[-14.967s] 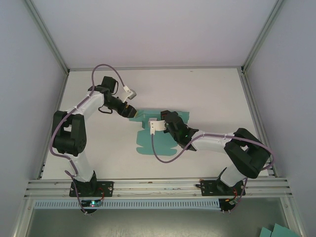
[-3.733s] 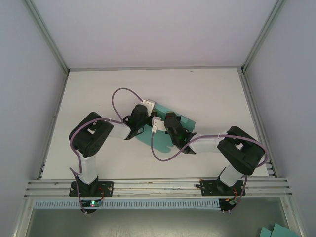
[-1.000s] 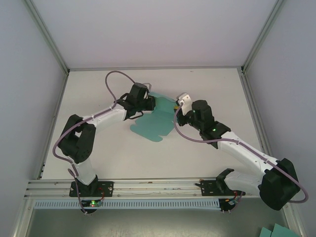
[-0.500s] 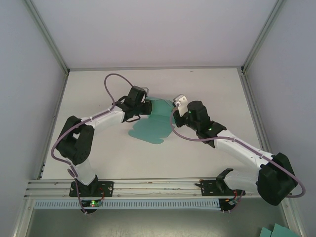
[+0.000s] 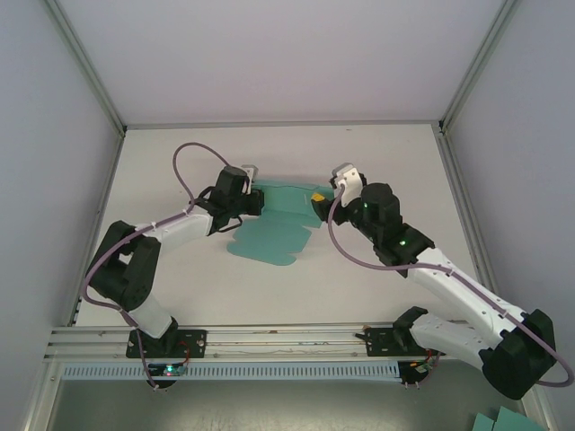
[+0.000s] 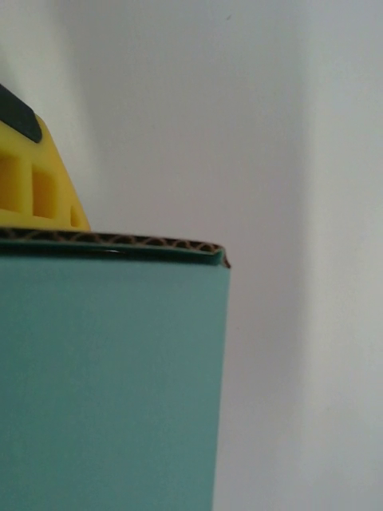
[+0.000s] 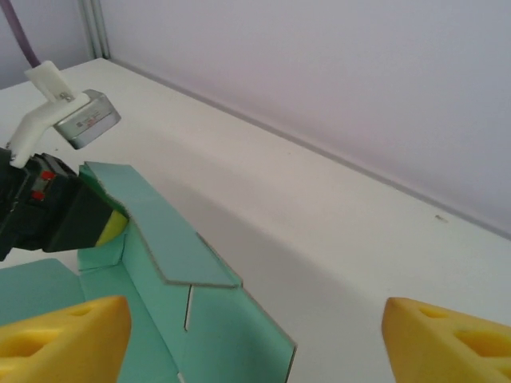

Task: Assemble paper box

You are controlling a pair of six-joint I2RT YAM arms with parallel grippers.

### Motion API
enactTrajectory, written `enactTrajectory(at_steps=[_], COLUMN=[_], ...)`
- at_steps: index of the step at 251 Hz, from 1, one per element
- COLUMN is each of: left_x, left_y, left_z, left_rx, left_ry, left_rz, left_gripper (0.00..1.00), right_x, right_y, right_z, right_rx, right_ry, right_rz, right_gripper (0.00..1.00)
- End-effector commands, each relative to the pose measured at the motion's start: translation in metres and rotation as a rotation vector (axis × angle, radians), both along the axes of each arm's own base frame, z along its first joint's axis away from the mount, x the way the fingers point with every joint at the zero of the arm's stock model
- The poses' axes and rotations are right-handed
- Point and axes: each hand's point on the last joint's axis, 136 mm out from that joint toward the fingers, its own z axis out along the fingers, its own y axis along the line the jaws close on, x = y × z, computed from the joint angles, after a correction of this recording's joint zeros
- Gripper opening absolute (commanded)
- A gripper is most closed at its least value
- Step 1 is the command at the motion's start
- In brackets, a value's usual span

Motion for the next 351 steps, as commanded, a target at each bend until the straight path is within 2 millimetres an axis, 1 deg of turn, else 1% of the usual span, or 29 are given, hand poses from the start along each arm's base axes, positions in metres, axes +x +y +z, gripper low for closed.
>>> enactTrajectory(at_steps=[1,17,37,61,84,99,116,142,163,178,192,211,226,234,259,277,299,317,332,351], left_x=[0.003,0.000,-0.002,-0.003,-0.004,-0.003,-0.002,-0.003,-0.004,-0.006,-0.008,-0.011,-0.013,-0.014,-0.014,-0.014,-0.014,-0.013,-0.012,-0.013], left_y=[-0.005,-0.007,-0.004,-0.002,-0.003,-0.001,0.000,-0.003,-0.004,-0.008,-0.014,-0.019,-0.021,-0.021,-0.018,-0.013,-0.004,0.007,0.011,0.013], left_z=[0.023,0.025,0.027,0.030,0.033,0.035,0.036,0.042,0.044,0.048,0.049,0.049,0.048,0.047,0.050,0.050,0.051,0.052,0.054,0.057], left_rx=[-0.021,-0.031,-0.024,-0.015,-0.020,-0.017,-0.023,-0.050,-0.055,-0.068,-0.080,-0.083,-0.082,-0.083,-0.087,-0.073,-0.045,-0.027,-0.021,-0.017], left_ry=[-0.101,-0.114,-0.130,-0.140,-0.146,-0.147,-0.143,-0.149,-0.147,-0.151,-0.152,-0.149,-0.147,-0.144,-0.139,-0.119,-0.119,-0.138,-0.149,-0.155], left_rz=[-0.044,-0.056,-0.048,-0.046,-0.055,-0.044,-0.031,-0.035,-0.037,-0.067,-0.089,-0.108,-0.113,-0.109,-0.082,-0.051,-0.009,0.042,0.067,0.069], left_gripper=[0.00,0.00,0.00,0.00,0.00,0.00,0.00,0.00,0.00,0.00,0.00,0.00,0.00,0.00,0.00,0.00,0.00,0.00,0.00,0.00], right_x=[0.016,0.025,0.029,0.033,0.036,0.032,0.027,0.023,0.024,0.031,0.041,0.056,0.065,0.068,0.075,0.071,0.056,0.039,0.022,-0.001], right_y=[-0.003,-0.005,-0.003,-0.001,0.000,0.010,0.019,0.027,0.035,0.040,0.044,0.047,0.050,0.049,0.039,0.036,0.028,0.017,0.007,-0.006], right_z=[0.025,0.027,0.027,0.021,0.005,-0.003,-0.018,-0.040,-0.055,-0.061,-0.059,-0.047,-0.037,-0.032,-0.028,-0.029,-0.028,-0.030,-0.037,-0.047], right_rx=[0.024,0.028,0.040,0.045,0.026,0.008,-0.015,-0.049,-0.064,-0.081,-0.078,-0.021,0.038,0.071,0.120,0.095,0.043,0.007,-0.019,-0.015], right_ry=[-0.036,-0.017,0.002,0.040,0.108,0.139,0.186,0.229,0.243,0.225,0.175,0.077,0.009,-0.023,-0.090,-0.096,-0.081,-0.033,0.024,0.095], right_rz=[-0.052,-0.073,-0.064,-0.051,-0.043,0.011,0.053,0.080,0.089,0.066,0.021,-0.061,-0.109,-0.145,-0.259,-0.275,-0.269,-0.257,-0.236,-0.221], right_gripper=[0.84,0.85,0.86,0.87,0.86,0.86,0.86,0.87,0.88,0.89,0.89,0.90,0.91,0.92,0.92,0.92,0.94,0.98,0.98,0.98])
